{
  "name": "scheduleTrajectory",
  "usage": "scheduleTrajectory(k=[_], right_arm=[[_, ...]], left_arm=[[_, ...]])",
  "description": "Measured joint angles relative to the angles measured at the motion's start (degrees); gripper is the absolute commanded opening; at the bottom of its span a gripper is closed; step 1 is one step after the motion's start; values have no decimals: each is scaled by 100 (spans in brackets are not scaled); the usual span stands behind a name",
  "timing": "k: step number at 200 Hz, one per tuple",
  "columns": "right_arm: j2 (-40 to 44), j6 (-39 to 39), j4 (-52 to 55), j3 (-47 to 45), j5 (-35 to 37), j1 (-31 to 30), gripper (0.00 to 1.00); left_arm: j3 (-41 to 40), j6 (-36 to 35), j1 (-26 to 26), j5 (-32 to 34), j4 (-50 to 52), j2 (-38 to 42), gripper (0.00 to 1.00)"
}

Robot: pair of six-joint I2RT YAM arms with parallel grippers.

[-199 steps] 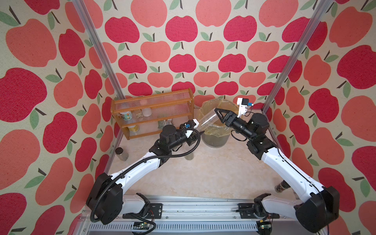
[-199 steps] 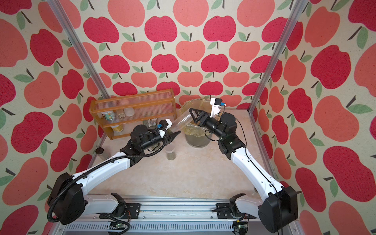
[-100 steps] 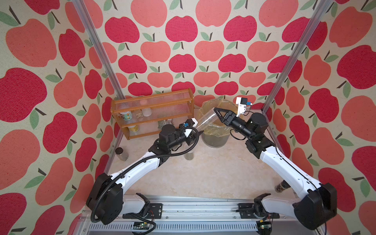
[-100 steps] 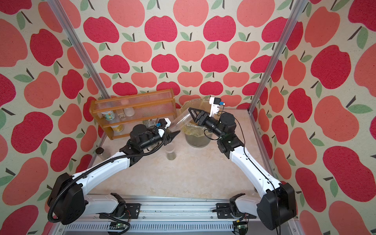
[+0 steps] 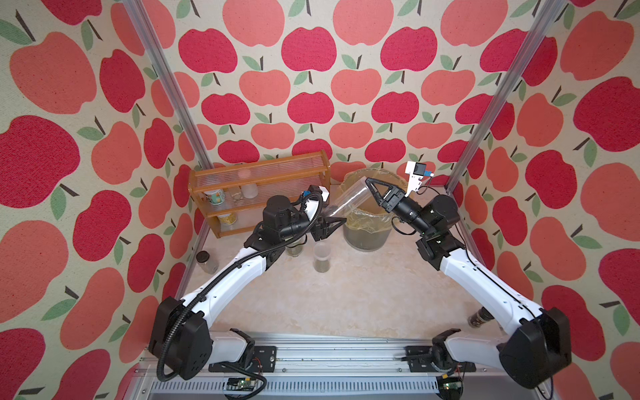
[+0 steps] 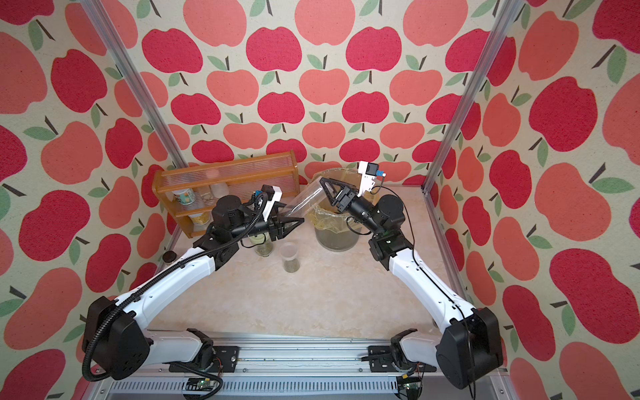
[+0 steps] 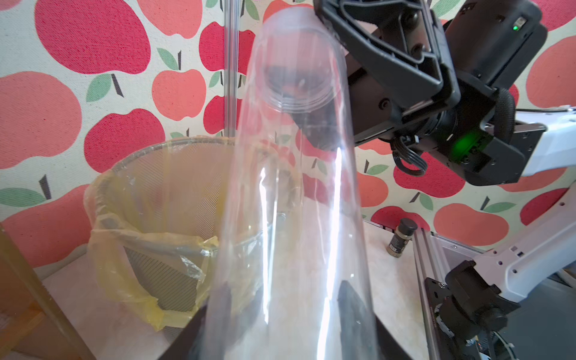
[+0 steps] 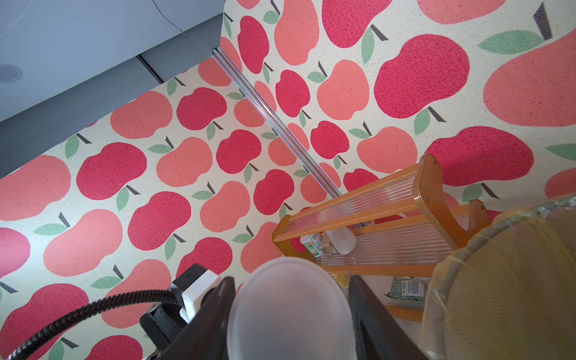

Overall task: Empty moldy mung beans from jars
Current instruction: Unscrew the lid from the jar.

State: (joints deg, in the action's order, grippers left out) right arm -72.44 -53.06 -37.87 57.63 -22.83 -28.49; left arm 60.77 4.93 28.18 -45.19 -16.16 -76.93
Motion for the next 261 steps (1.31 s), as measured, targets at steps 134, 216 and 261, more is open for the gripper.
scheduleTrajectory(k=[134,216,261], right_arm=[[245,280,181,-173,26,44,90],[1051,525,2107,365,708,114,86],[723,448,2649,452,817,111,78]], left_arm=[[254,-1003,586,1032,774,282,44],[-577,-2570,1003,2968,-114,597,43],[-610,-2872,1086,3410,-426,590,44]])
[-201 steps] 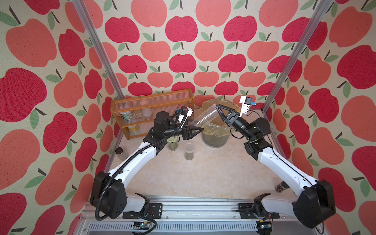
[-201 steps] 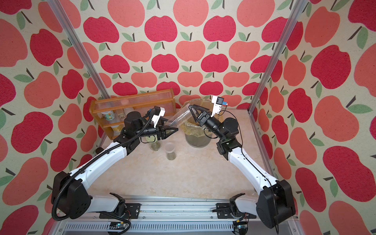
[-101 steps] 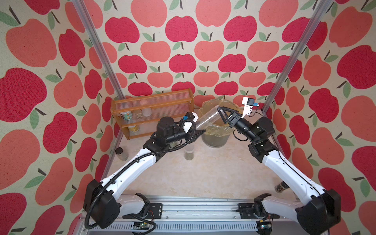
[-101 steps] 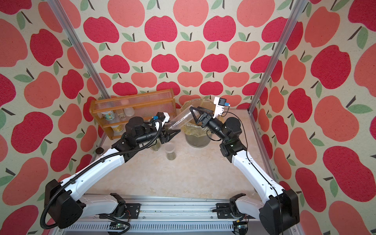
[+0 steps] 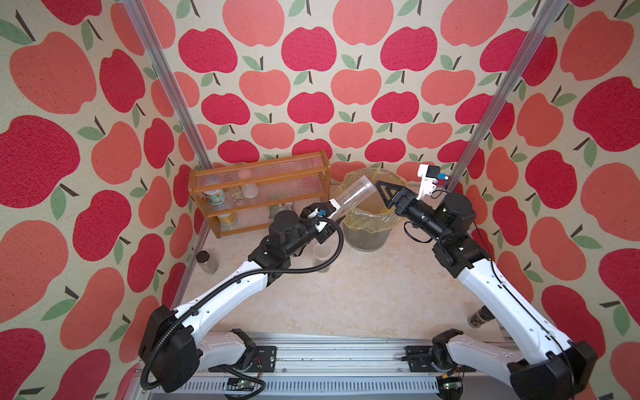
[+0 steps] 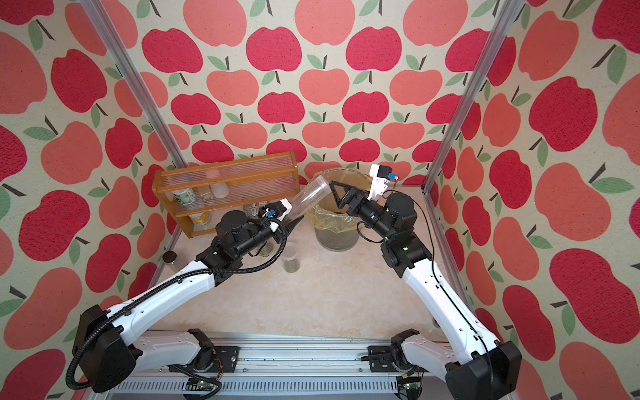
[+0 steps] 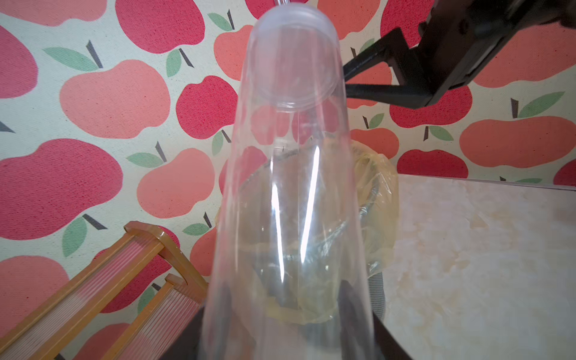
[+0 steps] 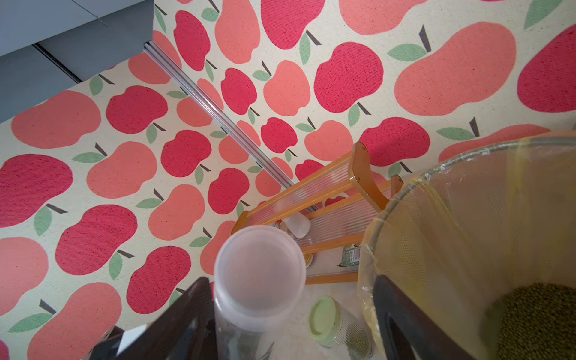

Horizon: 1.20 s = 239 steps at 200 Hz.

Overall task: Empty moldy mung beans from jars
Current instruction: Unscrew the lid from the jar.

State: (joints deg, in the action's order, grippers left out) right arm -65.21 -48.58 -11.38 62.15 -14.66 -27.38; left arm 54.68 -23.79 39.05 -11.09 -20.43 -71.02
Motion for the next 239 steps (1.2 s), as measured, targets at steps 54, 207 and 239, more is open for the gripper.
scheduleTrajectory(k=[54,207,239], right_arm=[[-151,-407,-507,-133,-48,0,79],[-662,-745,-1084,-131,-393,-74,49],[-726,-787,-1187,-131,-428,-74,45]], left_arm=[[-4,-190,79,168,4,-136,44],[-4,-317,133,273,85,-258,43],[26,-240,114,293,155,-260,42]])
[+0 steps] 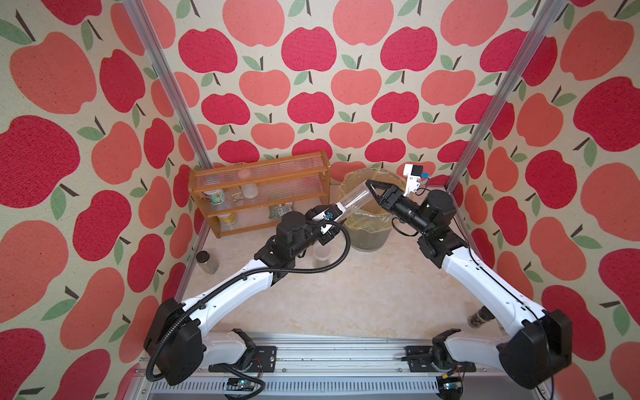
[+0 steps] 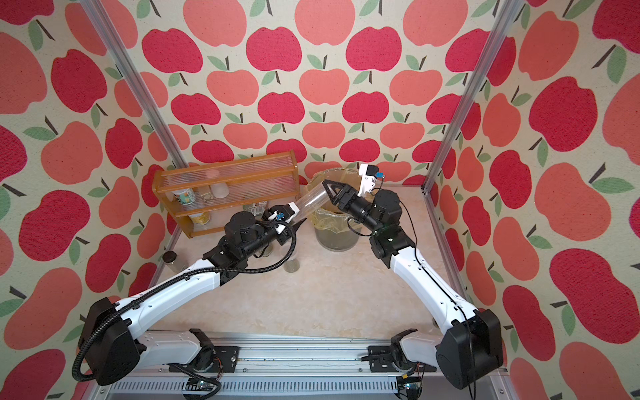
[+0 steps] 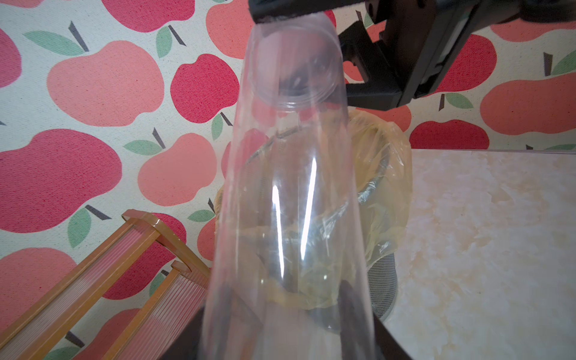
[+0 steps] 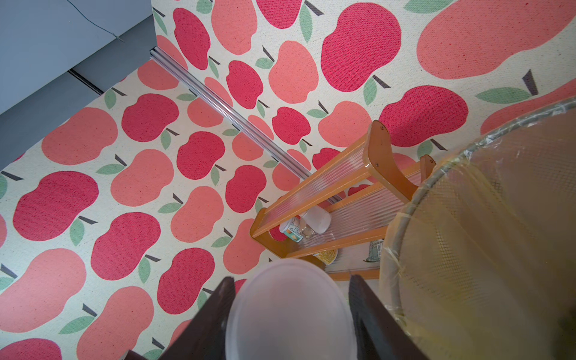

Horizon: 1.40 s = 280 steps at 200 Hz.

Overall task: Empty moldy mung beans from jars
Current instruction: Unscrew the lid from the jar.

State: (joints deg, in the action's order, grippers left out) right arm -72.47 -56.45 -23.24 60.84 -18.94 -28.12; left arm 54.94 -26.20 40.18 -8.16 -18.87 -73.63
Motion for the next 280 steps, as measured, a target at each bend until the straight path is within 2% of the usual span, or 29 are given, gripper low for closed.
scheduleTrajectory(k=[45,104,157,193,210,227,254,280], right_arm=[[-20,-33,-457,0,13,7,44],[-116,-76,-1303,-199,-151,-66,44],[-221,-186,-2138,-376,-328,-92,44],[-319,-240,-2323,-376,-378,-114,59],[-317,-223,-2304,-365,-398,-111,77],[-284,-151,-2144,-365,-396,-81,86],[4,15,-1537,-365,-254,35,89],[468,273,-614,-175,-9,79,88]], left_arm=[[592,868,-219,-625,800,-24,42],[811,2566,-822,-2319,1213,24,42],[811,3233,-935,-2857,1226,122,42],[811,3182,-931,-2793,1322,192,43],[811,3051,-876,-2605,1349,232,43],[811,2837,-874,-2273,1248,317,43],[710,2321,-782,-1784,994,503,43],[472,1449,-444,-1237,758,612,44]])
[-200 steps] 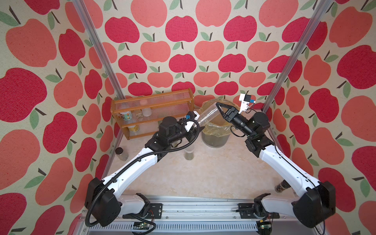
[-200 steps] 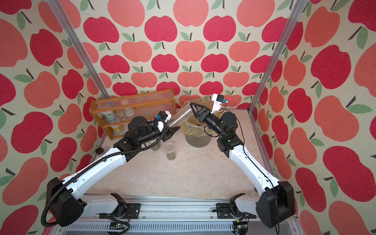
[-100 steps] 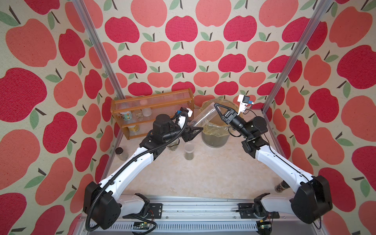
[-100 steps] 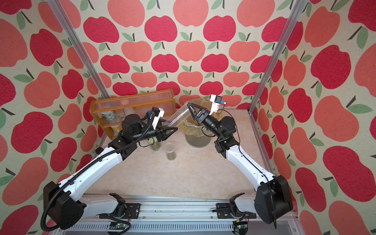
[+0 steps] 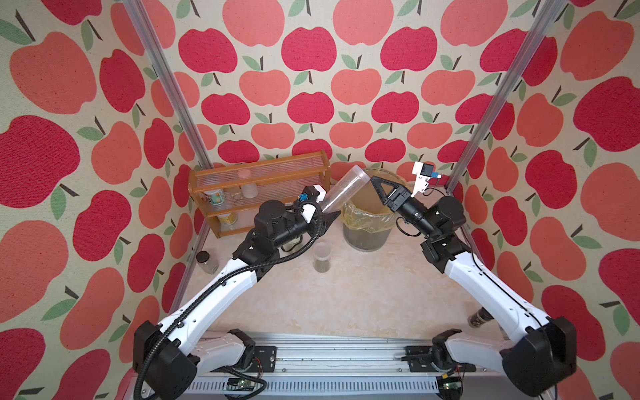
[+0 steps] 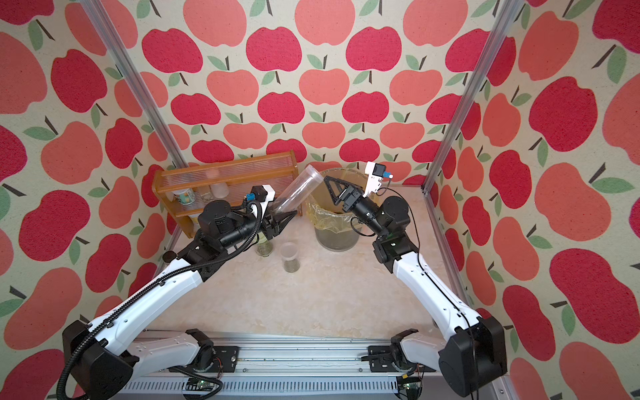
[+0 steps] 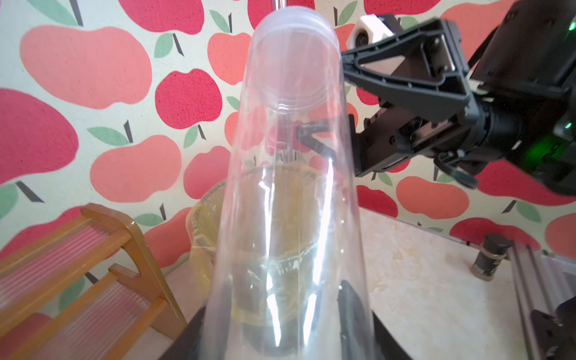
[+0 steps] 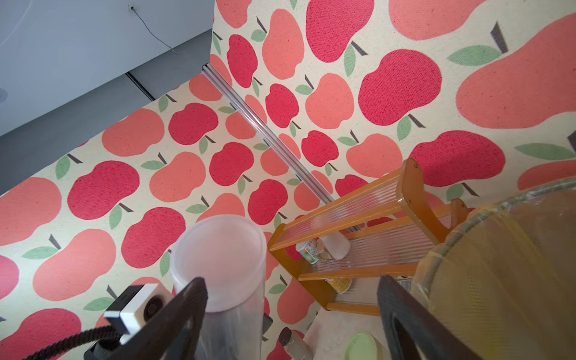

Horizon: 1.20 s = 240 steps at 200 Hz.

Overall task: Empty moldy mung beans from jars
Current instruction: Unscrew the lid from the jar.

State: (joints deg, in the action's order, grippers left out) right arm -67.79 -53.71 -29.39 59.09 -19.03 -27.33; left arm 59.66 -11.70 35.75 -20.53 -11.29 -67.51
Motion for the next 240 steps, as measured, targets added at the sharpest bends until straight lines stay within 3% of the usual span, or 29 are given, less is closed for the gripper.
scheduleTrajectory(k=[48,109,135,183,240], right_arm=[[315,186,1248,553,227,-127,86],[264,551,2848,835,769,-210,86],[396,509,2835,568,826,-120,84],[487,-109,1749,-127,553,101,80],[363,-422,1266,-170,435,122,79]], left_arm=[[-63,-1663,752,1298,-225,-363,43],[-70,-2430,1049,2181,-544,-708,42],[-70,-2527,1060,2284,-684,-708,42],[-155,-2575,1060,2328,-691,-710,42],[-157,-2575,1064,2315,-787,-717,42]])
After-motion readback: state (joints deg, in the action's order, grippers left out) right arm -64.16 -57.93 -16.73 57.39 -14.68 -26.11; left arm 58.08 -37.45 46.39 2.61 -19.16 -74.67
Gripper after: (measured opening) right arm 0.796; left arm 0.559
